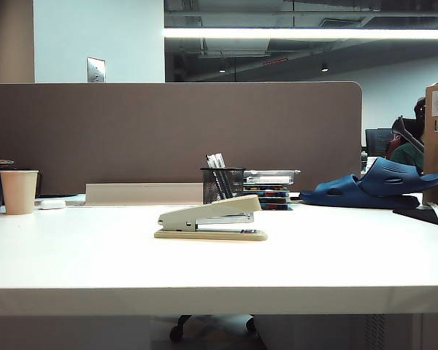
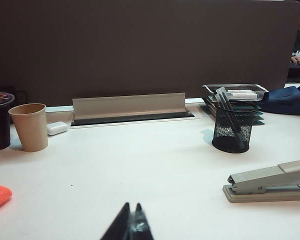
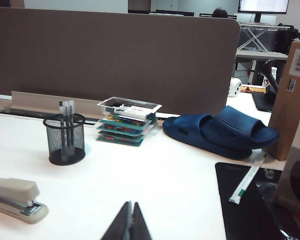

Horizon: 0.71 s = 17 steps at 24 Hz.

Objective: Press the stapler down.

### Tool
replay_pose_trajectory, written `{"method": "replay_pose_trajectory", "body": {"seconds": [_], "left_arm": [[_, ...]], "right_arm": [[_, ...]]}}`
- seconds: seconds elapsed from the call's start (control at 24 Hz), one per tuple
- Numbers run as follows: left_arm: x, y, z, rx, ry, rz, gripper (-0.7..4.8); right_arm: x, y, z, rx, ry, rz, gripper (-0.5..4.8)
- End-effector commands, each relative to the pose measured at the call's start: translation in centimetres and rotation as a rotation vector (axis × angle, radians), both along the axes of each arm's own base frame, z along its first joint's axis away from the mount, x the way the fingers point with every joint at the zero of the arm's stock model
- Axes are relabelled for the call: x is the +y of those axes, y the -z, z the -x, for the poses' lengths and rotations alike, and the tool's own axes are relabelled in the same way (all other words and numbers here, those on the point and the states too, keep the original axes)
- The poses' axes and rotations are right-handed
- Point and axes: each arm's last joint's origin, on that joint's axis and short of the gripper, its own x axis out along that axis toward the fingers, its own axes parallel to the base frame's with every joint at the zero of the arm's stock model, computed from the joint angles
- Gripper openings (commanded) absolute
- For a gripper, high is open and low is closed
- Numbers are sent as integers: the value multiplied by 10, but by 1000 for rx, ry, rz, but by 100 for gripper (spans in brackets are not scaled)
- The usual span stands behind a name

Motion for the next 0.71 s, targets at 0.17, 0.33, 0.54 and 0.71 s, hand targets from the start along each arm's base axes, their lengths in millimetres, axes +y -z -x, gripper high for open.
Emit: {"method": "replay_pose_trajectory", "body": {"seconds": [0.17,0.33,0.54,0.71], "left_arm": [[0,-3,0,-26,1,-2,-5],[0,-4,1,-33,3,1,-5],[0,-5,1,-49,6,2,-5],[0,-5,1,-52,6,2,-5]], "right_arm": [[-1,13,-5,-45,51,-7,-9],[-1,13,-4,-67,55,23,-9],[-1,17,-3,-73,56,23,-9],[-2,31,-2,-86,70,19,-9]]}}
